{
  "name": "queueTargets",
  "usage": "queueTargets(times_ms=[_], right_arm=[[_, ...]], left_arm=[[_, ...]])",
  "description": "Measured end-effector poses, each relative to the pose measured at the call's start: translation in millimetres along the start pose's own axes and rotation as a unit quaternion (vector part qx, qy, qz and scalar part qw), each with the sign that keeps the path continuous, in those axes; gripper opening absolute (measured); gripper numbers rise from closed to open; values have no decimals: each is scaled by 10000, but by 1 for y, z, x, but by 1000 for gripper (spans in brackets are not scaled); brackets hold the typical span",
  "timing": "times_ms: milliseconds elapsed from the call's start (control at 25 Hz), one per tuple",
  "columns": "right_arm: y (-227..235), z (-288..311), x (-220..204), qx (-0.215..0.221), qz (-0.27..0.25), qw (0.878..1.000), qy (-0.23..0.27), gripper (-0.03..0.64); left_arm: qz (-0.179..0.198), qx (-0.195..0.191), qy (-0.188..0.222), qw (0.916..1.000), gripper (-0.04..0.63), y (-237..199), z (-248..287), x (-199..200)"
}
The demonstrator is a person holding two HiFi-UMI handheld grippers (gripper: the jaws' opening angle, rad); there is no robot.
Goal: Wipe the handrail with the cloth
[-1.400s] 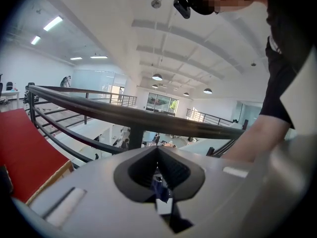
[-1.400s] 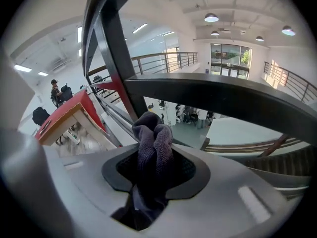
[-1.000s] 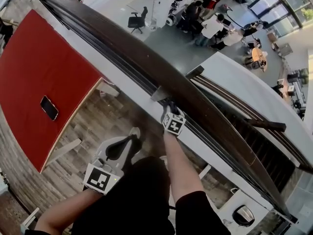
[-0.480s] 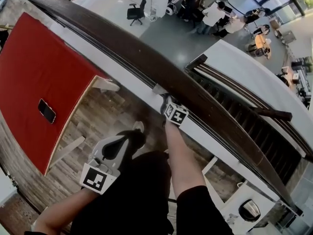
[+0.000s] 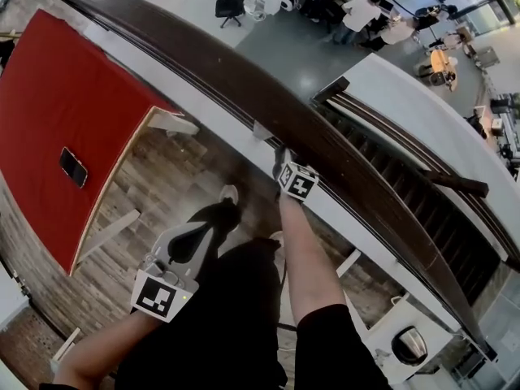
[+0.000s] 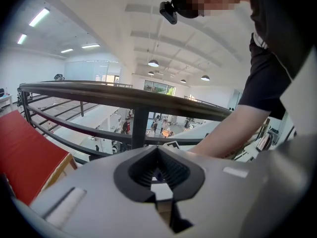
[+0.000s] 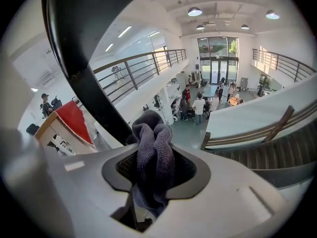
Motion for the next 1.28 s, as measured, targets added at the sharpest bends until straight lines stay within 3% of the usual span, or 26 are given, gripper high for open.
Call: queueTargets(times_ms=[600, 760, 840, 1040, 1280], right_arm=[[39, -36, -18, -232, 408, 9988, 158, 130], [50, -46, -26, -272, 472, 9983, 218, 130], [57, -51, -28, -282, 444, 9983, 245, 130], [69, -62, -30, -315, 424, 9984, 218, 133], [86, -71, -37, -287, 198, 9994, 52, 138]], left_arm=[[-245, -15, -267, 9993, -2, 32, -17, -17], [-531, 160, -216, 9982, -2, 30, -32, -22], [-663, 155, -5, 9977, -2, 29, -37, -22], [-597, 249, -44, 9979, -2, 36, -37, -21], [-302, -54, 91, 9995, -2, 55, -25, -9]])
Point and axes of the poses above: the fingertips, and each gripper's own axes: z forward along the fingers, y to its right, x out of its top, the point moved 7 cm from there along -z, backward along the fingers, and after that the axes turned 11 degrees about x, right-handed, at the moved point
